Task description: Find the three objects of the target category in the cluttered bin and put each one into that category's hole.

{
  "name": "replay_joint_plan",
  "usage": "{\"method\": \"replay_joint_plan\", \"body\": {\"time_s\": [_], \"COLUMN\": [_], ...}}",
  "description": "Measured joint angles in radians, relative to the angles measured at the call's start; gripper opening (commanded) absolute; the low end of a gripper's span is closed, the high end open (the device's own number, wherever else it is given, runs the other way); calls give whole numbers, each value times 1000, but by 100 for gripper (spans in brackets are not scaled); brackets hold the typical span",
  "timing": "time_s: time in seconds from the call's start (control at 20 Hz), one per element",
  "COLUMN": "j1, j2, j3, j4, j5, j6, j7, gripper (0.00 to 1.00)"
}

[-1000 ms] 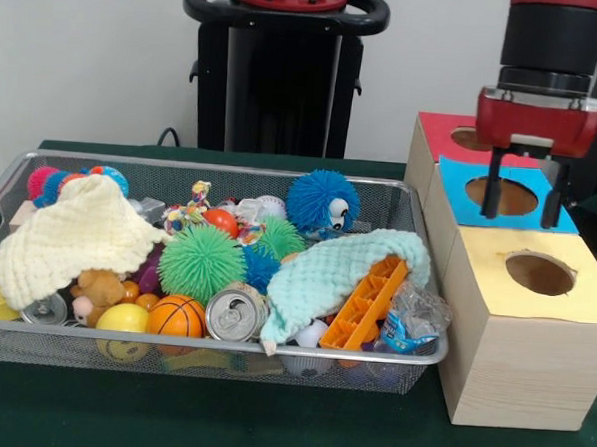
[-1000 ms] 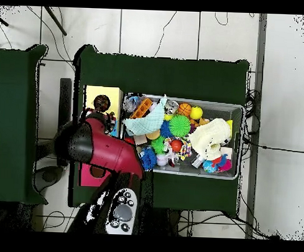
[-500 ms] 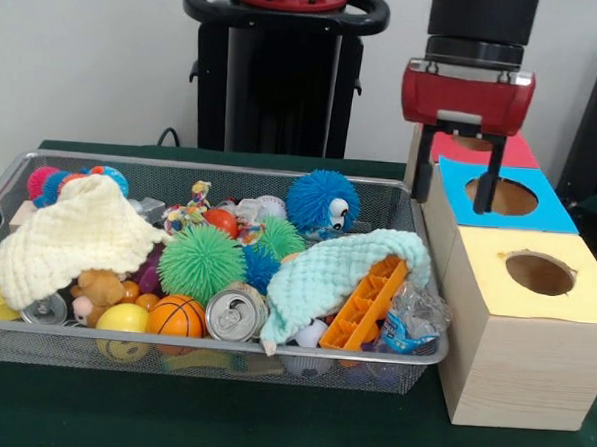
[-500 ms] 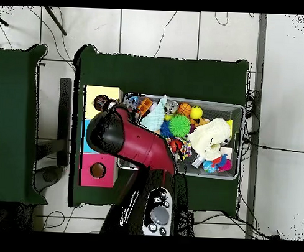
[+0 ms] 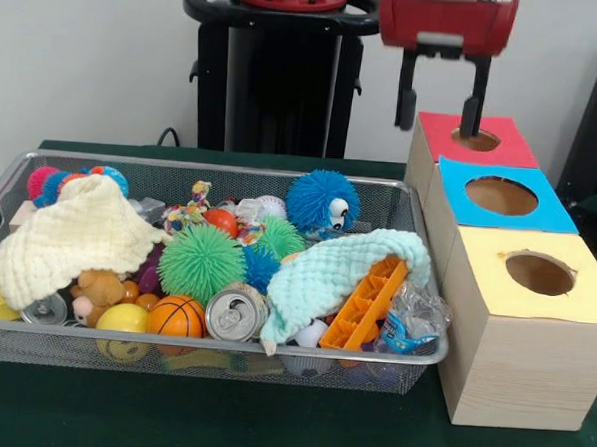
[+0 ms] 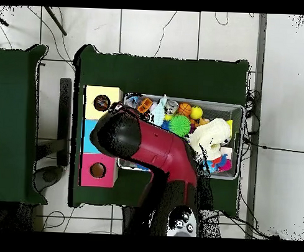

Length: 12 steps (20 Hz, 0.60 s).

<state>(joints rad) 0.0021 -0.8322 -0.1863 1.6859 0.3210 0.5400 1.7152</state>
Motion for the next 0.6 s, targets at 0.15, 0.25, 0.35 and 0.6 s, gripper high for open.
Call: {"method": "replay_joint_plan", "body": {"time_s": [0.15, 0.25, 0.35, 0.6], "j1": [-15, -27, -36, -66], "j2": [-51, -94, -122, -191], "j3": [1, 2, 6, 18], "j4": [-20, -46, -52, -53], "j5": [-30, -50, -54, -57], "j6": [113, 204, 233, 247], "j7": [0, 0, 0, 0], "gripper": [100, 100, 100, 100]}}
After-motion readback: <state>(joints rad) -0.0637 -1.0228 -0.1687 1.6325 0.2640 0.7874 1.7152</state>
